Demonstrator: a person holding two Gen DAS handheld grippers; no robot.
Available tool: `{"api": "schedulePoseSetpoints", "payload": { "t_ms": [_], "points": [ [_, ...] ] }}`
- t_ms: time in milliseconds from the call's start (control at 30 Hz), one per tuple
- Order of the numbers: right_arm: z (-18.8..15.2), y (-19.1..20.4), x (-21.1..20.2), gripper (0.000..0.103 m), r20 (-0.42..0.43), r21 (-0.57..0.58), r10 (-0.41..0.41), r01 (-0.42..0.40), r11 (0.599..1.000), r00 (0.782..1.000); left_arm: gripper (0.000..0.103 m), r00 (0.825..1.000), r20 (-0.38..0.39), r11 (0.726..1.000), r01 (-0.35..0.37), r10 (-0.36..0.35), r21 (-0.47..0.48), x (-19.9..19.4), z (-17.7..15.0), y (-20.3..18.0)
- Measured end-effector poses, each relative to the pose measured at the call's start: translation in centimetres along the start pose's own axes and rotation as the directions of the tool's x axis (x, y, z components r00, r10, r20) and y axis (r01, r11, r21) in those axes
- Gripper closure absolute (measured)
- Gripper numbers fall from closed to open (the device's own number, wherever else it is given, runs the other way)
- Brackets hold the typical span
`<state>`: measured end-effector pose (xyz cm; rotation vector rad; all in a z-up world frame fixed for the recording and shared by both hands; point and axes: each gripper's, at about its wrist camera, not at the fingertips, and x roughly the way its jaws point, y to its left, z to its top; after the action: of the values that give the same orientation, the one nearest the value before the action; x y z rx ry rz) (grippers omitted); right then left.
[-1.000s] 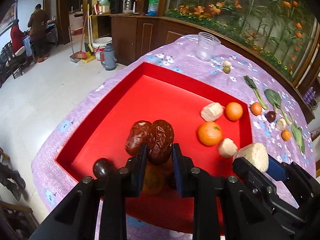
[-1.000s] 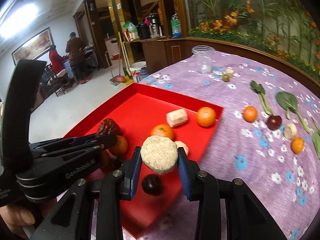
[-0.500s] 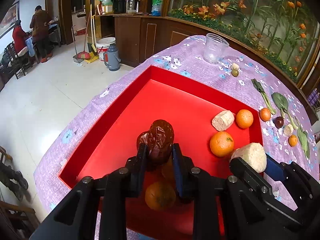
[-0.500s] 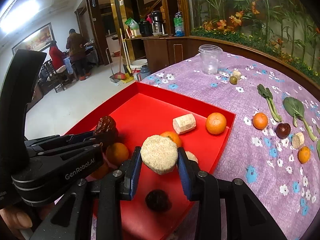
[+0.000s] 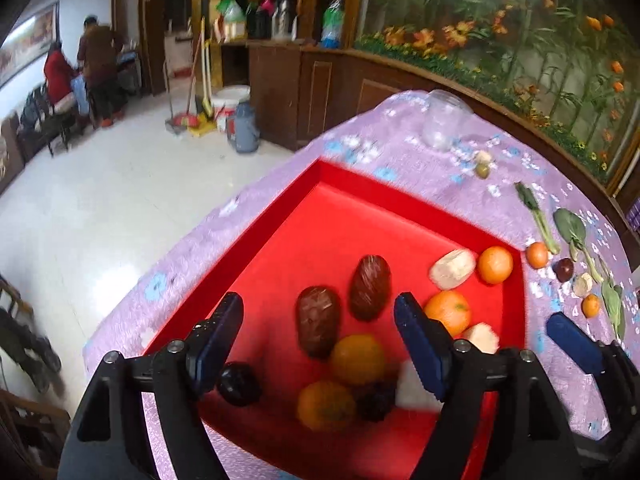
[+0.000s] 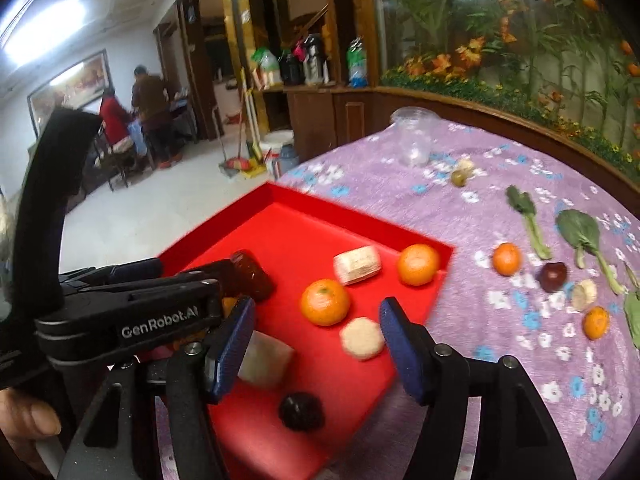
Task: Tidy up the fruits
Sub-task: 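Open the left tool to drop the date while the right tool drops the rice cake into the tray, then move both open tools back toward the mandarins on the cloth, then grasp a mandarin with the left tool while the right tool grasps another mandarin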
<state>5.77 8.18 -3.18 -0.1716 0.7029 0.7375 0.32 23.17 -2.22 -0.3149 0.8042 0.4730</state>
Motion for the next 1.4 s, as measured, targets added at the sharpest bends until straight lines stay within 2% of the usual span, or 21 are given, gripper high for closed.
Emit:
{"api": "schedulePoseSetpoints", "payload": {
  "t_ms": [67, 200, 300, 500, 567, 667, 967, 1000, 1067, 1100, 1133, 1167, 1233, 1267, 1400],
  "points": [
    [-0.1, -1.8, -1.4, 0.034, 0.022, 0.028, -0.015, 0.014, 1.0, 1.0, 0.026, 0.999, 0.024, 0.999, 0.022, -0.023, 0.037, -0.6, 0.2, -1.7],
    [-0.9, -7.0, -4.2, 0.034, 0.054, 0.093, -0.112, 0.107, 0.99, 0.992, 0.026, 0.995, 0.037, 0.986, 0.088, -0.095, 0.141, -1.1, 0.2, -6.4],
    [-2.1, -12.7, -5.3, 0.034, 0.02, 0.17, -0.211, 0.205, 0.964, 0.977, 0.026, 0.99, 0.03, 0.969, 0.131, -0.141, 0.211, -0.9, 0.2, -10.3],
    [-3.7, -20.4, -5.1, 0.034, -0.055, 0.259, -0.302, 0.306, 0.916, 0.952, 0.026, 0.977, -0.014, 0.925, 0.206, -0.213, 0.319, 1.0, 0.4, -18.3],
    [-3.7, -21.3, -4.7, 0.034, -0.064, 0.255, -0.305, 0.311, 0.916, 0.95, 0.026, 0.976, -0.017, 0.918, 0.212, -0.218, 0.335, 1.8, 0.6, -20.0],
    [-3.8, -22.5, -3.7, 0.034, -0.084, 0.254, -0.306, 0.318, 0.914, 0.948, 0.026, 0.982, -0.028, 0.917, 0.185, -0.187, 0.353, 4.1, 1.0, -22.6],
    [-2.9, -24.5, -0.9, 0.038, -0.116, 0.247, -0.313, 0.332, 0.91, 0.943, 0.026, 0.988, -0.09, 0.926, 0.148, -0.125, 0.348, 9.4, 1.7, -25.6],
    [-3.0, -24.7, -0.7, 0.04, -0.119, 0.255, -0.309, 0.33, 0.909, 0.943, 0.026, 0.987, -0.103, 0.928, 0.152, -0.124, 0.339, 10.0, 1.6, -25.7],
    [-3.0, -24.9, -0.3, 0.051, -0.135, 0.263, -0.295, 0.321, 0.91, 0.946, 0.027, 0.986, -0.116, 0.929, 0.154, -0.121, 0.337, 10.7, 1.6, -26.0],
    [-3.0, -24.9, -0.3, 0.053, -0.135, 0.264, -0.294, 0.32, 0.91, 0.946, 0.028, 0.985, -0.123, 0.929, 0.155, -0.119, 0.337, 11.1, 1.6, -26.1],
    [-3.0, -25.0, -0.2, 0.058, -0.137, 0.264, -0.294, 0.321, 0.91, 0.946, 0.032, 0.984, -0.135, 0.93, 0.157, -0.117, 0.333, 11.4, 1.6, -26.1],
    [-3.0, -25.0, -0.1, 0.065, -0.141, 0.264, -0.292, 0.32, 0.91, 0.946, 0.041, 0.987, -0.126, 0.93, 0.139, -0.101, 0.341, 11.5, 1.5, -26.1],
    [-3.1, -25.1, -0.1, 0.067, -0.145, 0.27, -0.282, 0.312, 0.911, 0.948, 0.056, 0.985, -0.132, 0.928, 0.154, -0.115, 0.34, 11.5, 1.5, -26.2],
    [-3.1, -25.2, 0.0, 0.067, -0.145, 0.272, -0.281, 0.312, 0.91, 0.949, 0.072, 0.984, -0.133, 0.925, 0.161, -0.122, 0.345, 11.3, 1.5, -26.2],
    [-3.3, -25.0, -0.2, 0.067, -0.143, 0.276, -0.276, 0.306, 0.911, 0.95, 0.073, 0.98, -0.152, 0.925, 0.176, -0.131, 0.336, 11.0, 1.4, -25.9]
  ]
}}
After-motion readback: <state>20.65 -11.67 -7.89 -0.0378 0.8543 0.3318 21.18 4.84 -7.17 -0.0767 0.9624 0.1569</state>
